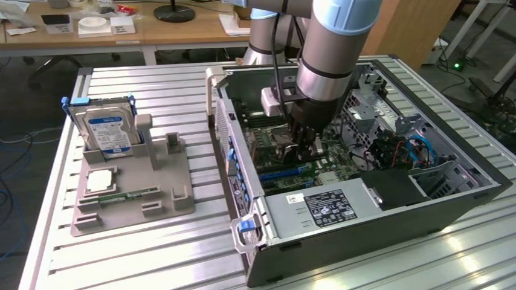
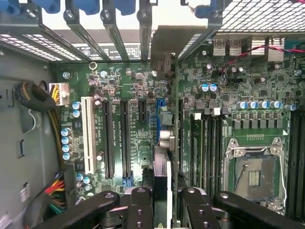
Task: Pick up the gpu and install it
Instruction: 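Insert the gpu into the slot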
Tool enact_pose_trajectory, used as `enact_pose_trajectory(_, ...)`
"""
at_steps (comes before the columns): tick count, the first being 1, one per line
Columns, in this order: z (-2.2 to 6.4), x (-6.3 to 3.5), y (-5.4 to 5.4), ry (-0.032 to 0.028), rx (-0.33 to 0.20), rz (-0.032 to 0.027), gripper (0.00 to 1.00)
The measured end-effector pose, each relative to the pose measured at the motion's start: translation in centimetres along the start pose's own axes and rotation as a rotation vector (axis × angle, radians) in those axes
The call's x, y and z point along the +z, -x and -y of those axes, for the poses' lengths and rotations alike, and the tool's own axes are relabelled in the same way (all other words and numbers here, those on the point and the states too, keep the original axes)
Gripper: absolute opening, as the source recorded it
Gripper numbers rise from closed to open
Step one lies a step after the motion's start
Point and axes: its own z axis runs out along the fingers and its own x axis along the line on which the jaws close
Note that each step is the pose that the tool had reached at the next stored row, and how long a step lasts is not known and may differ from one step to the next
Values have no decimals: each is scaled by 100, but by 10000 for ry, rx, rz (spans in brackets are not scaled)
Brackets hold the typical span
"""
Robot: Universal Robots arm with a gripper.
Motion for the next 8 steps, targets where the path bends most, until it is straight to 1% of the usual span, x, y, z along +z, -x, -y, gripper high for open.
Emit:
enact_pose_trajectory(5, -10, 51, -6, 10, -3, -16, 27)
enact_pose_trajectory(8, -30, 75, -8, 15, -1, -26, 27)
